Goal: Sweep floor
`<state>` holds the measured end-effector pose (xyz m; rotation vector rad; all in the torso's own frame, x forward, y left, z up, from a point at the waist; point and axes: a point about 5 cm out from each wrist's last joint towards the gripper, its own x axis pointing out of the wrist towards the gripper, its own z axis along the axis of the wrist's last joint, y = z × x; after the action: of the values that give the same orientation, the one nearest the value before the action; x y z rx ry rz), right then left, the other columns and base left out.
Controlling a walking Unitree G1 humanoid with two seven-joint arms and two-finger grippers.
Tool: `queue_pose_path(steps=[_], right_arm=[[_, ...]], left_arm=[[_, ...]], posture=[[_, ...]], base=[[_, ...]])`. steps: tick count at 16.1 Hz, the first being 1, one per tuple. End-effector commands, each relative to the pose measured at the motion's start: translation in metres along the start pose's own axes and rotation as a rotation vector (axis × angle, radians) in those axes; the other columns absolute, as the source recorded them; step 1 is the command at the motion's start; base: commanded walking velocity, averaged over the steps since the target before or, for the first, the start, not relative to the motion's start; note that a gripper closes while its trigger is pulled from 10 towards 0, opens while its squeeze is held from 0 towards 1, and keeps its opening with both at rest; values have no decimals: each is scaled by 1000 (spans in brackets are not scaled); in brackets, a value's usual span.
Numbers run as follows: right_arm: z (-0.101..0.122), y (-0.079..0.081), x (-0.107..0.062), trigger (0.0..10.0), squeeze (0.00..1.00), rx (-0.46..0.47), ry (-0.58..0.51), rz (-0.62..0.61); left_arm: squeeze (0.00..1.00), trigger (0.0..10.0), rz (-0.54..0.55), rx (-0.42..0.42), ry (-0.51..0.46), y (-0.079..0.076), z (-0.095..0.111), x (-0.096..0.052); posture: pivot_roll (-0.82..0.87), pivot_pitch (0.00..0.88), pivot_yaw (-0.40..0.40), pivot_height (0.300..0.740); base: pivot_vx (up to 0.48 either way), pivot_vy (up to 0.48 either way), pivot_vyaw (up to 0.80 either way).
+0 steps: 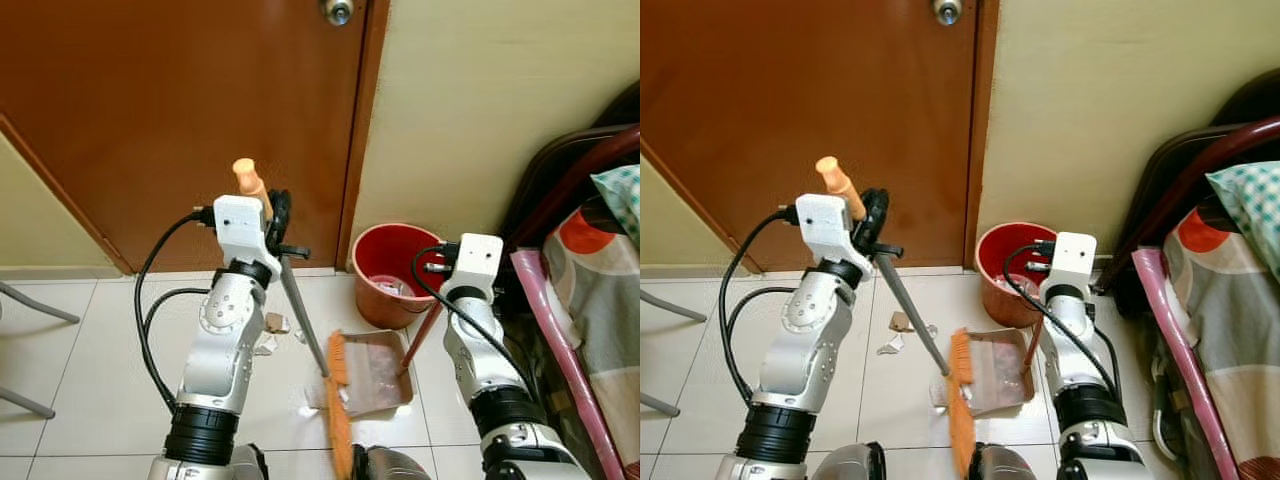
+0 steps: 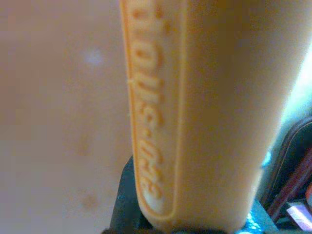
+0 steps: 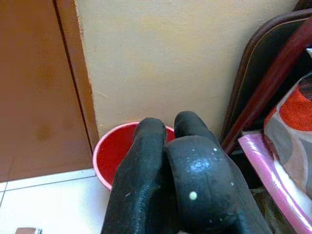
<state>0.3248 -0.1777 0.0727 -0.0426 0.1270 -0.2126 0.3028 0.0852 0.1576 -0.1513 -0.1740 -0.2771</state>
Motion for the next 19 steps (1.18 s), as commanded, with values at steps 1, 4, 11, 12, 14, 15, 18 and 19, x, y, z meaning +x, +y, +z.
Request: queue_pose_path(steps=[1,4,11,12,14,15,18,19], right_arm=[[1,2,1,10000,0,3,-1,10],[1,1,2,10000,0,4,5,11],[0,1,2,10000,0,4,12,12],[0,2,3,10000,0,5,13,13],[0,2,3,10000,0,7,16,13],[0,2,3,10000,0,7,17,13],[-1,2,3,10000,0,6,21,16],[-1,2,4,10000,0,4,21,17]], left_arm=[[0,10000,-6,-42,-86,-5,16,5],[0,10000,33,-109,-110,2,24,8],[0,10000,89,-139,-101,14,23,9],[0,10000,91,-112,-97,15,22,8],[0,10000,104,-56,-90,22,20,3],[0,10000,106,-56,-91,23,20,2],[0,10000,122,-19,-101,32,24,0],[0,10000,128,-3,-97,36,24,-1]], posture=[[-6,97,-34,740],[-4,101,-36,740],[-5,105,-36,740],[-5,105,-36,740],[-2,105,-36,740],[-2,105,-36,740],[6,102,-39,740],[6,102,-39,740]], base=[[0,0,0],[0,0,0],[0,0,0],[0,0,0],[0,0,0],[0,0,0],[0,0,0],[0,0,0]])
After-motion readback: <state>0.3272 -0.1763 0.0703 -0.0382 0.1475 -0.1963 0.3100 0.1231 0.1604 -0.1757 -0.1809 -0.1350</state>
